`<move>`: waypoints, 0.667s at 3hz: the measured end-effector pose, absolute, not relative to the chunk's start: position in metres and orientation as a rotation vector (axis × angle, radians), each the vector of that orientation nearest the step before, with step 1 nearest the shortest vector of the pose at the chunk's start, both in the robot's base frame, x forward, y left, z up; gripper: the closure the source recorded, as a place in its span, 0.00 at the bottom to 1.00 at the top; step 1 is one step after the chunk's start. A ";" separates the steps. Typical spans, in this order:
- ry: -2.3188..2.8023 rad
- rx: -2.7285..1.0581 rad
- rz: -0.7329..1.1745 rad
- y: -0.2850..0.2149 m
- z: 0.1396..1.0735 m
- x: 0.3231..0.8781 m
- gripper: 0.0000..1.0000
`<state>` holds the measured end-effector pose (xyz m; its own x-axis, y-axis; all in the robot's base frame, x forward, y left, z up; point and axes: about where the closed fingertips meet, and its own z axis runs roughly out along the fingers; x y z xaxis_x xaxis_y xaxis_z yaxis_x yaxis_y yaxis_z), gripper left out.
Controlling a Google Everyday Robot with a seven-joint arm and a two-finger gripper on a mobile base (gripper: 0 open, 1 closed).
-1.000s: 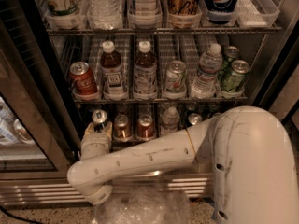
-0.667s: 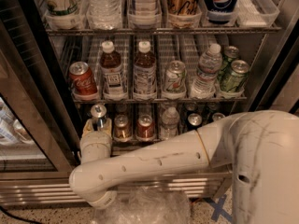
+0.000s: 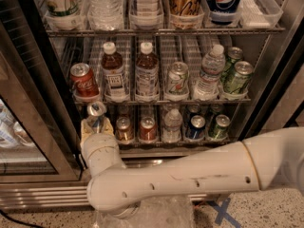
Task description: Pick redbull can from bottom shelf of fridge
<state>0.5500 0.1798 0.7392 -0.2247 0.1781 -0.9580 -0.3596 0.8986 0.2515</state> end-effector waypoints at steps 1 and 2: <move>1.732 -0.207 0.595 0.173 0.758 0.521 1.00; 1.738 -0.304 0.676 0.171 0.767 0.488 1.00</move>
Offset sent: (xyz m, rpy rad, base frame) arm -0.1394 0.0193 0.0179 -0.0002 0.1259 0.5333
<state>0.4883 0.1710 0.7673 -0.2794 0.1459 -0.9490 -0.5341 0.7978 0.2799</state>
